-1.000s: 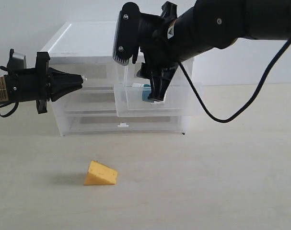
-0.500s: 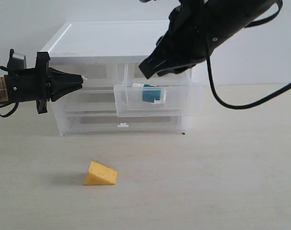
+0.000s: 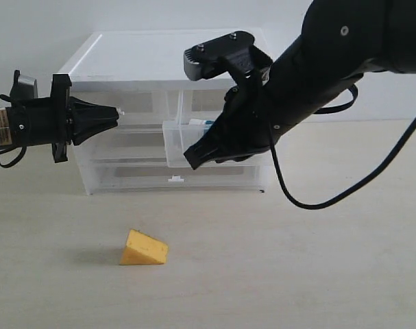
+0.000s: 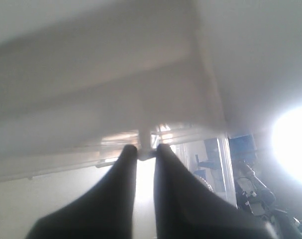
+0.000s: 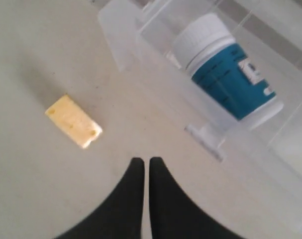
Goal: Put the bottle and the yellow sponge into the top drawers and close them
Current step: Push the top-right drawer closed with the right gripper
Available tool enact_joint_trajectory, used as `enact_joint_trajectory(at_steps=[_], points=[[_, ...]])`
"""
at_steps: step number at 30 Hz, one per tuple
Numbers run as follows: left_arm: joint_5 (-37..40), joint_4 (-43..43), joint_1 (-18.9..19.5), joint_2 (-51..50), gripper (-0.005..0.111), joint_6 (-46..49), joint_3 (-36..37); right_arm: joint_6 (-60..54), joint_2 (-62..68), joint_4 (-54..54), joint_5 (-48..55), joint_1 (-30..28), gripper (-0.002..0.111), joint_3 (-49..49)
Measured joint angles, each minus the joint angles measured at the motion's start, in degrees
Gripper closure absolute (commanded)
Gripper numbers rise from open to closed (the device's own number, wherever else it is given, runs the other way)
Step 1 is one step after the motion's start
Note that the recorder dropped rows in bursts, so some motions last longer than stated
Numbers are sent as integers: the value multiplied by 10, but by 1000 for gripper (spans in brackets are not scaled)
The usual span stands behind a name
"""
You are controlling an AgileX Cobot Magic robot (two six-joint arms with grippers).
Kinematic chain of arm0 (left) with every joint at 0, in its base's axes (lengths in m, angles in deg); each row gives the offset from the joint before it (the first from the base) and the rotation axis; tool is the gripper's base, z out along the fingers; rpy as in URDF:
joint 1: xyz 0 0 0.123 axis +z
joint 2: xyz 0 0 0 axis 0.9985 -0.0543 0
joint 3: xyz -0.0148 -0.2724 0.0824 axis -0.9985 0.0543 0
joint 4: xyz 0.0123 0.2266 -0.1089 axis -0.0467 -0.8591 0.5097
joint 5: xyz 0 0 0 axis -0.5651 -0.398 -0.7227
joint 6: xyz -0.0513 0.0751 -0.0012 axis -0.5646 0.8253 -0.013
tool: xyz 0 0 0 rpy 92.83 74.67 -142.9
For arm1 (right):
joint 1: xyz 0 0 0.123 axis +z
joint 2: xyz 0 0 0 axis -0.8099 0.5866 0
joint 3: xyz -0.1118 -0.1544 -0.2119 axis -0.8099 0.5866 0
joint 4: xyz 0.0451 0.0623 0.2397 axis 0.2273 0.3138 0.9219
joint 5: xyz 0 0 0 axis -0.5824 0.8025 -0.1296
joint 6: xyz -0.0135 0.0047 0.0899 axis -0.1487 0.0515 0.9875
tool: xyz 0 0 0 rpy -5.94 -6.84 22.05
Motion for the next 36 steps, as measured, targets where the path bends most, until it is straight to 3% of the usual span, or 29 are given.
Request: enact_joint_trajectory(at_steps=[7,17,25,36], points=[[-1,0,0,0,103,0,0,74,18,-107,-99,0,108,1],[-2,0,0,0,103,0,0,143,36,-215,-154,0,108,-1],[-3,0,0,0,103,0,0,150,42,-231,-195,-28,108,-31],[-4,0,0,0,103,0,0,150,5,-220,-173,-58,108,-31]])
